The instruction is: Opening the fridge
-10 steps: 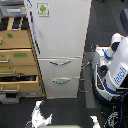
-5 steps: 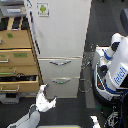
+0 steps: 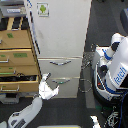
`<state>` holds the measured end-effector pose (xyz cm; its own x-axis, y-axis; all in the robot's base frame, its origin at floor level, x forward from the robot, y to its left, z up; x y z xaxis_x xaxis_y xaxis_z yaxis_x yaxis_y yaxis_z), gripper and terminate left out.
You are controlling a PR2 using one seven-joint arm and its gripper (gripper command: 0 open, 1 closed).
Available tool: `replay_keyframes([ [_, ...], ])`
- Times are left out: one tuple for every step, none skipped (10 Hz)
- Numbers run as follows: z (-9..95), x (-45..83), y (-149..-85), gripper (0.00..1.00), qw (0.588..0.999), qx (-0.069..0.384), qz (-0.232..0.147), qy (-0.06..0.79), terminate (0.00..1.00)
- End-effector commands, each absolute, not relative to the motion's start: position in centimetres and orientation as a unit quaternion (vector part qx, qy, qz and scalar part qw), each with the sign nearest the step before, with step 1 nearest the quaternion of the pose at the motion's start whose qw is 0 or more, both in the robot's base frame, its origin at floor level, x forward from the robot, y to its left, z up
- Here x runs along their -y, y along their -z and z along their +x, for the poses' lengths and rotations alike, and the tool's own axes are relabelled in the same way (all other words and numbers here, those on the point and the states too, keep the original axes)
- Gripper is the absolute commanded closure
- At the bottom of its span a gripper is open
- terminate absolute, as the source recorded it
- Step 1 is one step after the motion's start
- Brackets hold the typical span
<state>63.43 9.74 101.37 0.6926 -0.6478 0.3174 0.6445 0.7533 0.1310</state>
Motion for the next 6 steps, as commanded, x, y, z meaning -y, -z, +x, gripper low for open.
replay_keyframes([
  [74.4,-12.2,-104.5,0.00,0.963,0.113,0.144,0.198,0.00],
  [74.9,-12.5,-104.5,0.00,0.966,0.108,0.145,0.187,0.00],
  [75.3,-12.8,-104.2,0.00,0.969,0.090,0.153,0.172,0.00],
  [75.7,-13.1,-104.1,0.00,0.972,0.081,0.154,0.156,0.00],
  [76.5,-14.1,-104.1,0.00,0.978,0.063,0.153,0.126,0.00],
  [76.7,-14.5,-104.1,0.00,0.979,0.058,0.156,0.115,0.00],
])
